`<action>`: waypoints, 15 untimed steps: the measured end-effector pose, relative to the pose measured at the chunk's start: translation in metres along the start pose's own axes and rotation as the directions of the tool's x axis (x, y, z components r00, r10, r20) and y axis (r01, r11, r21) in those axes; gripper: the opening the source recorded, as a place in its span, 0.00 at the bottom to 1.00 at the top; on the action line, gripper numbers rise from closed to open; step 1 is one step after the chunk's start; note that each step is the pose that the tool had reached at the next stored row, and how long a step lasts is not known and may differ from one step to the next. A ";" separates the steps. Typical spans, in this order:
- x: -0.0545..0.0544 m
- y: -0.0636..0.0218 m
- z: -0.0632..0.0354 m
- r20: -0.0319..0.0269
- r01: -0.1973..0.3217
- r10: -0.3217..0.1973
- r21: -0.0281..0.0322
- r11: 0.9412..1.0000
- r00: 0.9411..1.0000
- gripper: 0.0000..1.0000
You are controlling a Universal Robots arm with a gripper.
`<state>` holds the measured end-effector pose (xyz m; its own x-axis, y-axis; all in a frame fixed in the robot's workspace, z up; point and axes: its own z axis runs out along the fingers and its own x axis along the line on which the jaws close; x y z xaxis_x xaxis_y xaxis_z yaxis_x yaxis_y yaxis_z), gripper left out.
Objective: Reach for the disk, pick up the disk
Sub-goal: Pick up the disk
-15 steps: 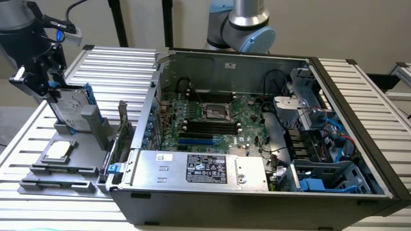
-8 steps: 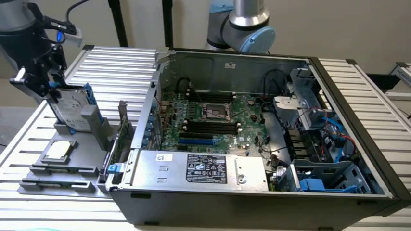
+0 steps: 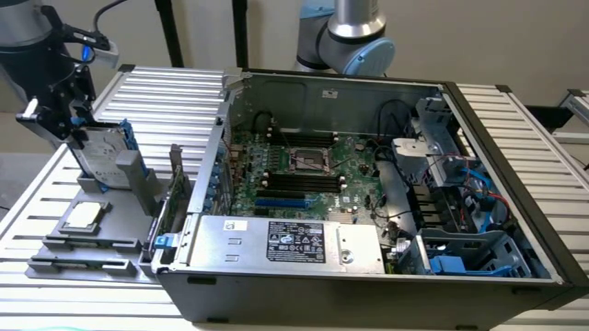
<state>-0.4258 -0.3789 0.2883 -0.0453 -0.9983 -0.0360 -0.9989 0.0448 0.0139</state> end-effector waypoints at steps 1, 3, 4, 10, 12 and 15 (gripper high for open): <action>0.000 0.0000 0.0002 0.000 0.004 -0.004 0.000 1.000 1.000 0.54; -0.001 0.0001 0.0002 -0.001 0.013 -0.013 0.000 1.000 1.000 0.54; -0.001 0.0001 0.0002 -0.001 0.018 -0.018 -0.001 1.000 1.000 0.52; -0.001 0.0001 0.0003 -0.004 0.039 -0.039 -0.001 0.999 0.999 0.38; -0.001 0.0001 0.0003 -0.004 0.042 -0.042 -0.001 0.999 0.999 0.38; 0.000 0.0002 0.0003 -0.004 0.042 -0.042 -0.002 0.999 0.999 0.38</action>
<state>-0.4260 -0.3792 0.2880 -0.0030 -0.9995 -0.0324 -0.9999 0.0025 0.0139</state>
